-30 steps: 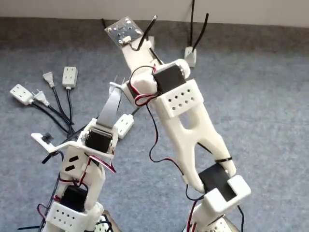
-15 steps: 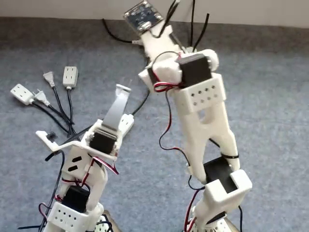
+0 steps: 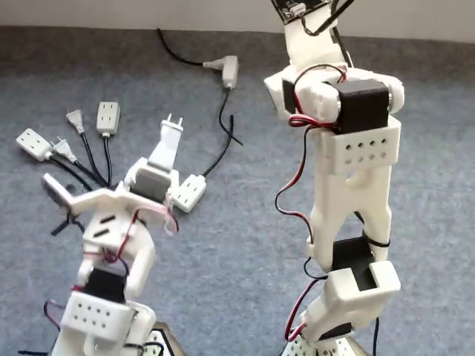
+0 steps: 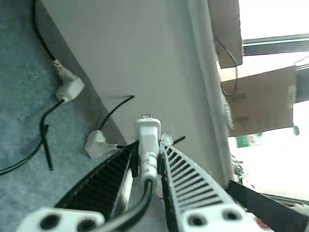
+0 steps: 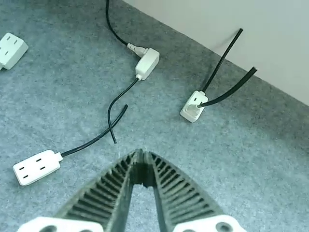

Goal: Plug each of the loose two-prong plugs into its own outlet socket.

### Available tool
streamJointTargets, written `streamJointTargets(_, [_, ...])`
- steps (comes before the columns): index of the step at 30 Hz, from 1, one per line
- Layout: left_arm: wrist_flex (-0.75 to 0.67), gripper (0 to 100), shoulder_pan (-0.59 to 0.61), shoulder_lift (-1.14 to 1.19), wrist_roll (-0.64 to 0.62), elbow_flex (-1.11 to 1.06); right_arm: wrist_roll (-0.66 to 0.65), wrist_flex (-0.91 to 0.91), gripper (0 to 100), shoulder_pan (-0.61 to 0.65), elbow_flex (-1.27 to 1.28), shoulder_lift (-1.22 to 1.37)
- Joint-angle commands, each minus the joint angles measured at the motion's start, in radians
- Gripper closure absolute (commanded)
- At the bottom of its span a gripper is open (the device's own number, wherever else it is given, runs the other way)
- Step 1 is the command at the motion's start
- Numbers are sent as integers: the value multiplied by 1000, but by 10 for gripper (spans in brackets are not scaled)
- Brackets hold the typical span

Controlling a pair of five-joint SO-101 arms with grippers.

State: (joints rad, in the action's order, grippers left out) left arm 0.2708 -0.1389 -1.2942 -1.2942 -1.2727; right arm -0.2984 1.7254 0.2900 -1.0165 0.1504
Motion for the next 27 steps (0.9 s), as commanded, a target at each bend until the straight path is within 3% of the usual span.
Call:
streamJointTargets(1, [238,993,41,343,18,317,-6,41,992,-13,-35,-18])
streamJointTargets(5, [582,993,41,607,55,622,-6,41,992,-13,-35,-18])
streamJointTargets(8, [755,993,41,714,55,768,-6,41,992,-13,-35,-18])
streamJointTargets(21, [1057,993,2,1001,101,1030,-6,41,992,-7,-35,-18])
streamJointTargets(27, [1117,993,-42,1115,94,1082,-6,41,992,-7,-35,-18])
